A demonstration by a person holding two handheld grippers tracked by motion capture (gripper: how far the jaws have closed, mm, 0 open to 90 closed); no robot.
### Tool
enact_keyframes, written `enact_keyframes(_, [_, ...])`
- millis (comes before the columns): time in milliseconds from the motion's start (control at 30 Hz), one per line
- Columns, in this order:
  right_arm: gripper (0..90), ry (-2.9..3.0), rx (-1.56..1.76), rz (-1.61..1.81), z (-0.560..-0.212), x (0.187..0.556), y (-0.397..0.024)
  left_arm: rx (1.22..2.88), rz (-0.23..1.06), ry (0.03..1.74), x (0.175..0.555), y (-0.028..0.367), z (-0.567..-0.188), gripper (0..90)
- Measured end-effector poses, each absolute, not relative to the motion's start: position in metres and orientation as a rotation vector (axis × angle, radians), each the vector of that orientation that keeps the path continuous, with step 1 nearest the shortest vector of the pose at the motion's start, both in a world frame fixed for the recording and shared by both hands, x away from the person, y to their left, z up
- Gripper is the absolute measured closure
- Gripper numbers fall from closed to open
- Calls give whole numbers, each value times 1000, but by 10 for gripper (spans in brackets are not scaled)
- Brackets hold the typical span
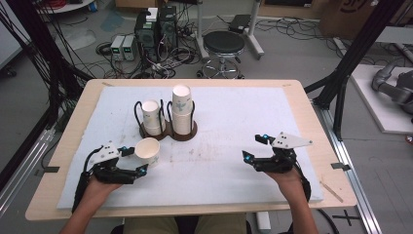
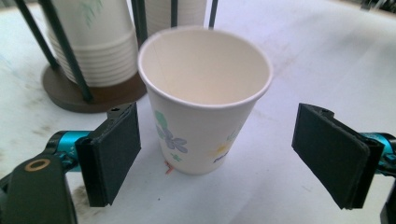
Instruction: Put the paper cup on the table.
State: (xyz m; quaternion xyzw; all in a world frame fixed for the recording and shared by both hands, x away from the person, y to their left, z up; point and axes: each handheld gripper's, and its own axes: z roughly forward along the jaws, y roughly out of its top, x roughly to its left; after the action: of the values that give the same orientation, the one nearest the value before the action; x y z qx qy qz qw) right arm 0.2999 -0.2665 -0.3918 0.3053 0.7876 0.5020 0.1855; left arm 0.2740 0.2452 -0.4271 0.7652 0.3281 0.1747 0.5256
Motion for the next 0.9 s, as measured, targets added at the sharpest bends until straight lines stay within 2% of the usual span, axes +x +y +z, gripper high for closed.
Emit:
enact_keyframes(267, [220, 2196, 900, 1362, -395, 294, -266, 1637, 495, 763, 269, 265, -416, 155])
enact_keyframes(600, [218, 2191, 933, 1341, -403, 286, -269, 1537, 540, 791, 276, 278, -414, 165])
enact_keyframes(900, [218, 2166, 995, 1348, -405, 281, -282, 1526, 571, 794, 277, 277, -414, 169])
